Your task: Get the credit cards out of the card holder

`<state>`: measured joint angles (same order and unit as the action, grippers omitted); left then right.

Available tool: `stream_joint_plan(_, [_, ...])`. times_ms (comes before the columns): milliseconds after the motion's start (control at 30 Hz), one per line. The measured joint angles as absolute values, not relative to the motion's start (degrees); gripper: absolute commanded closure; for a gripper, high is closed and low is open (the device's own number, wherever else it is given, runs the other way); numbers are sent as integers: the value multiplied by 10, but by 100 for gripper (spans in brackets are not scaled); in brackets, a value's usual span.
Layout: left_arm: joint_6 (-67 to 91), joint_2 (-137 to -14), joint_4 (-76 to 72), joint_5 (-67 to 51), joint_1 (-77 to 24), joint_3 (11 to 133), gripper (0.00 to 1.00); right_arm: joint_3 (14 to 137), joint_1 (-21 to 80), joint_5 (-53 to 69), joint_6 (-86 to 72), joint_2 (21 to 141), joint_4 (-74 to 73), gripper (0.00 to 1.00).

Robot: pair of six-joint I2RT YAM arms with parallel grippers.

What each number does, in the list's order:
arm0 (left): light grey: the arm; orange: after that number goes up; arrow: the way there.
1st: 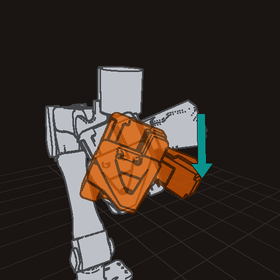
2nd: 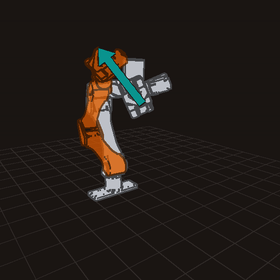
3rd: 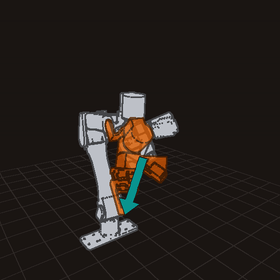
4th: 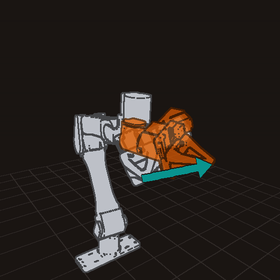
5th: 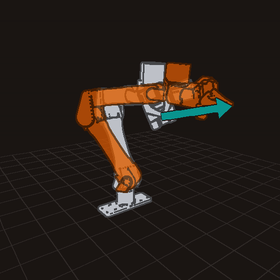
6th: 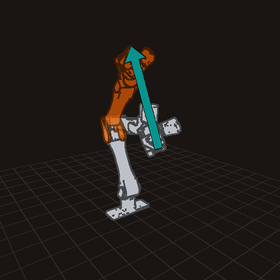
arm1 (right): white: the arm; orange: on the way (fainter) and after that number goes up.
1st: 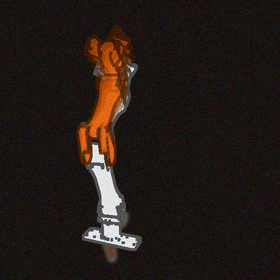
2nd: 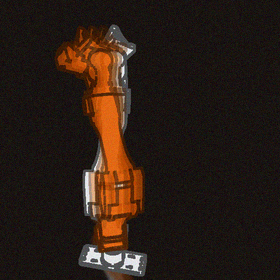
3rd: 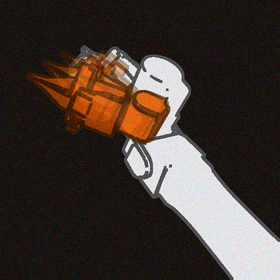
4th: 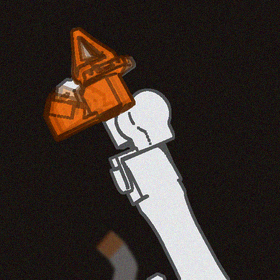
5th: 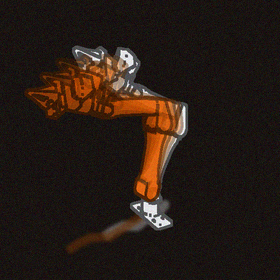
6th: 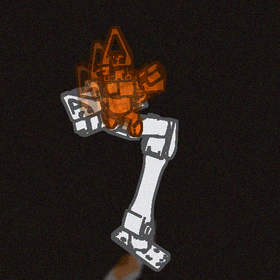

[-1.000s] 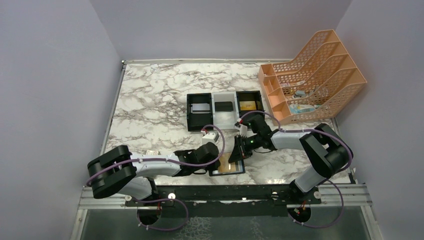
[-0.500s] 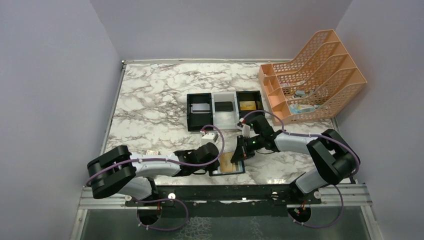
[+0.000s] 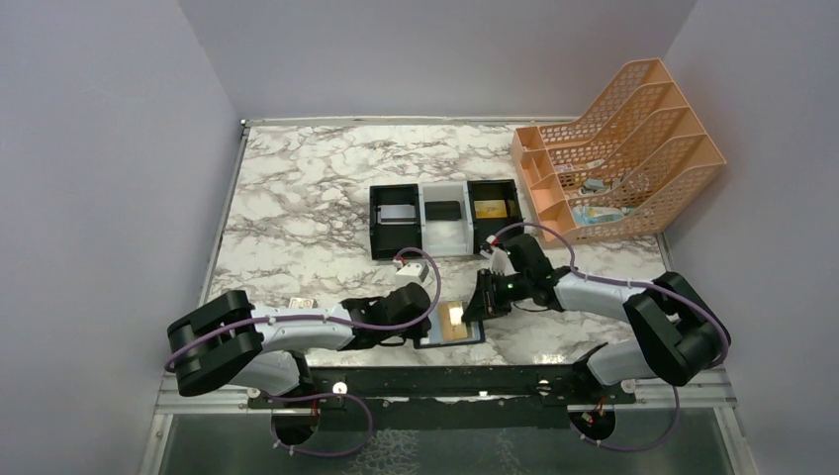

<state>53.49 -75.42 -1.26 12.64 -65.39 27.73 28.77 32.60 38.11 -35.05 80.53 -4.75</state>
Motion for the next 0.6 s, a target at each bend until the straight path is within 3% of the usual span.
stream_joint_plan(133, [535, -754, -12, 126, -654, 277, 94, 243, 325, 398, -397, 806, 10, 74])
stream_joint_plan(600, [535, -760, -19, 126, -654, 277, 95, 210, 327, 412, -463, 821, 124, 73])
